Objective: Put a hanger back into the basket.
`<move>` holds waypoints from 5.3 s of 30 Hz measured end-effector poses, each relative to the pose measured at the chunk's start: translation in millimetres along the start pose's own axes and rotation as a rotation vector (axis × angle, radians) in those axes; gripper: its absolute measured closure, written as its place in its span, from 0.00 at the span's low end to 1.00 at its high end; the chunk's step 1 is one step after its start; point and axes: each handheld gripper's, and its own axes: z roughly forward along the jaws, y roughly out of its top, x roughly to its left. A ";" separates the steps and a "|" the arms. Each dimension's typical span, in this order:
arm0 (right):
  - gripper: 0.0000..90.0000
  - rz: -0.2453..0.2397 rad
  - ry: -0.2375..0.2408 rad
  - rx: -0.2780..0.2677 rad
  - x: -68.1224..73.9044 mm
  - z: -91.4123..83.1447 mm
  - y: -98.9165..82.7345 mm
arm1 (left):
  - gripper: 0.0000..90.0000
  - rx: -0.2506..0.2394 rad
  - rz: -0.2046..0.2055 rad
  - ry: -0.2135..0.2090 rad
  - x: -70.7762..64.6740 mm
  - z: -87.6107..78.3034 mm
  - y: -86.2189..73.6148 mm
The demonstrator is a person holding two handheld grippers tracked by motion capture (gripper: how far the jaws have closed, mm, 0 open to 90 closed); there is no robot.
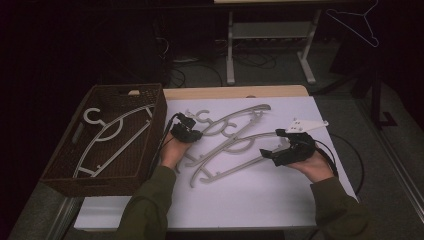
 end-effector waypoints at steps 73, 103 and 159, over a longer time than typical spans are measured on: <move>0.06 0.005 0.000 -0.014 0.6 -2.3 2.2 | 0.92 -0.214 0.176 -0.008 -20.7 -176.7 52.4; 0.06 0.016 -0.005 -0.007 -0.2 0.7 2.1 | 0.92 -0.318 -0.070 0.171 111.0 -313.0 -36.9; 0.06 0.016 -0.012 0.002 -1.5 1.0 1.1 | 0.91 -0.101 -0.243 0.293 172.3 -259.6 -114.4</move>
